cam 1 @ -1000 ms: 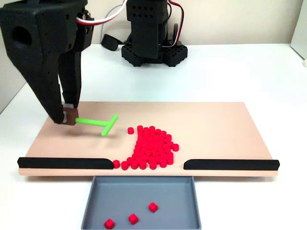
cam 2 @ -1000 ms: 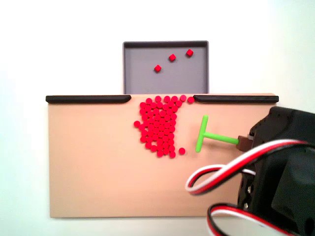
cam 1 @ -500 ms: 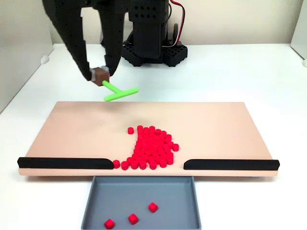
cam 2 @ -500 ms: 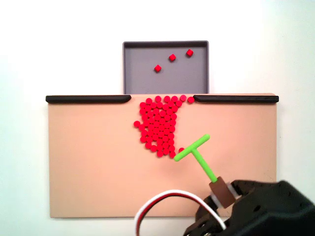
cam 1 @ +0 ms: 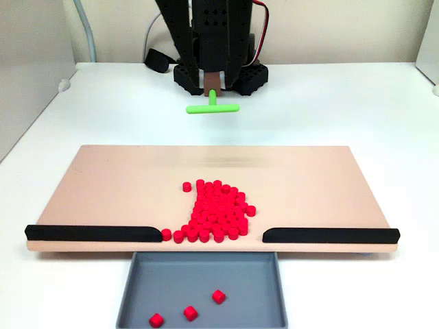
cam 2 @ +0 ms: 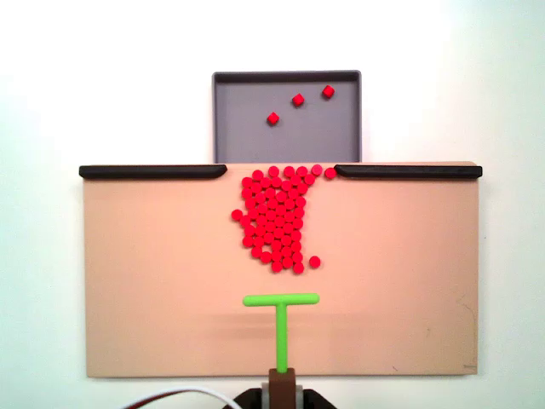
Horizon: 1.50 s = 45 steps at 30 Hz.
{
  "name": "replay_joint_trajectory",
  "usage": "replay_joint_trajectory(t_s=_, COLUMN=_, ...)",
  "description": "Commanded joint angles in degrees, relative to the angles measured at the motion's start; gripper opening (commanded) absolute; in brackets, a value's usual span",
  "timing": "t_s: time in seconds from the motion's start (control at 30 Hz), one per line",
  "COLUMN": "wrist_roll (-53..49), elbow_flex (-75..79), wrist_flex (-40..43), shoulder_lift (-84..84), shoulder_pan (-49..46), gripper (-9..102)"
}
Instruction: Gather the right side granules
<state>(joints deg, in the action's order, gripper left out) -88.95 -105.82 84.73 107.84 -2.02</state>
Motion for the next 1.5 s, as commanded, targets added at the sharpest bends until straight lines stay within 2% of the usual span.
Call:
replay_joint_trajectory(t_s=0.0, wrist_roll=2.6, elbow_flex=0.4, wrist_flex=0.1, shoulder_lift=1.0, shoulder_pan=1.1, gripper=0)
replay_joint_trajectory(t_s=0.17, wrist_roll=1.4, elbow_flex=0.4, wrist_flex=0.0, shoulder_lift=-0.4, shoulder_pan=1.1, gripper=0)
replay_joint_trajectory(t_s=0.6, wrist_roll=5.8, elbow_flex=0.4, wrist_flex=-0.5, shoulder_lift=-2.5, shoulder_pan=2.6, gripper=0)
replay_joint_trajectory(t_s=1.47, wrist_roll=5.1, elbow_flex=1.2, wrist_flex=-0.6, shoulder_lift=-1.1, shoulder_pan=2.6, gripper=0)
